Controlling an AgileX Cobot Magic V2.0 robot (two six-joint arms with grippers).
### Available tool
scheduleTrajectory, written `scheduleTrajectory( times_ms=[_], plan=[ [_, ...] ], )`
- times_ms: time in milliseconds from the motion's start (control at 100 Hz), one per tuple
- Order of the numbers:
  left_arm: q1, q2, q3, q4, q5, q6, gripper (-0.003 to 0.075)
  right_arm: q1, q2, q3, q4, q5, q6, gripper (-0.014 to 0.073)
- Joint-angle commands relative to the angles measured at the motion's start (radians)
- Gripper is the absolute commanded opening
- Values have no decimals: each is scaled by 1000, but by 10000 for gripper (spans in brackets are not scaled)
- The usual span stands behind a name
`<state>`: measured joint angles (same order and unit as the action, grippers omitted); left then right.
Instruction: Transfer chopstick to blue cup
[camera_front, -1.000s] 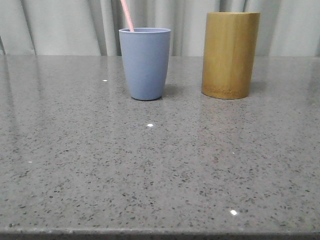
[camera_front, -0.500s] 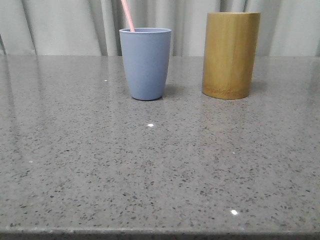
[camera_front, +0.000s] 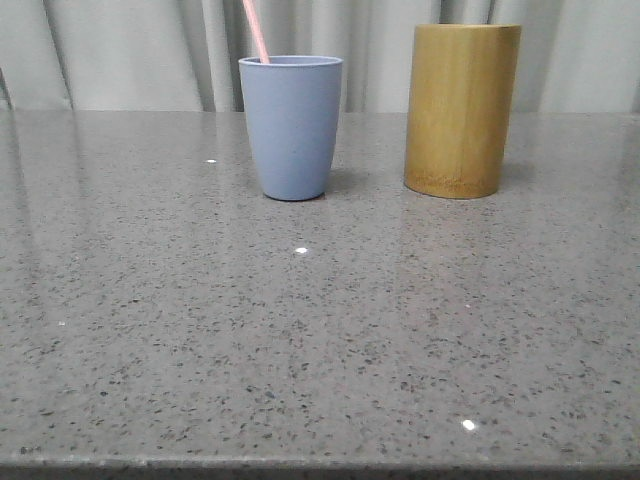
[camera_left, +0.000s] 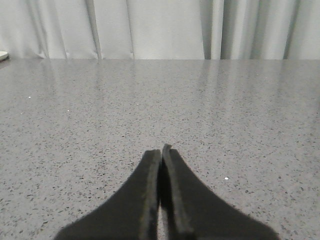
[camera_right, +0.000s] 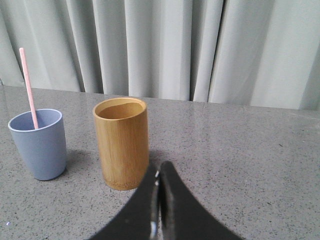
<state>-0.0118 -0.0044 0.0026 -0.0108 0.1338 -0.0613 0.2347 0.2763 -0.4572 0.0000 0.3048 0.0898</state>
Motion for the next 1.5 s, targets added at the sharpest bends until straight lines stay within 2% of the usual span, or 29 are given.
scheduleTrajectory(
  times_ms=[0,150,410,880,1490],
  plan=[
    [3,-35,8,0,-78,-2,-19,-5,10,-18,-10,-86,-10,-67],
    [3,-35,8,0,-78,-2,-19,-11,8,31,-15,-135,-10,-67],
    [3,-35,8,0,-78,-2,-19,-107,-61,217,-15,-293,-10,-67],
    [3,-35,8,0,-78,-2,-19,-279,-299,488,-15,-313,-8,-67],
    [3,-35,8,0,-78,-2,-19,-279,-308,486,-15,-292,-8,-67]
  ],
)
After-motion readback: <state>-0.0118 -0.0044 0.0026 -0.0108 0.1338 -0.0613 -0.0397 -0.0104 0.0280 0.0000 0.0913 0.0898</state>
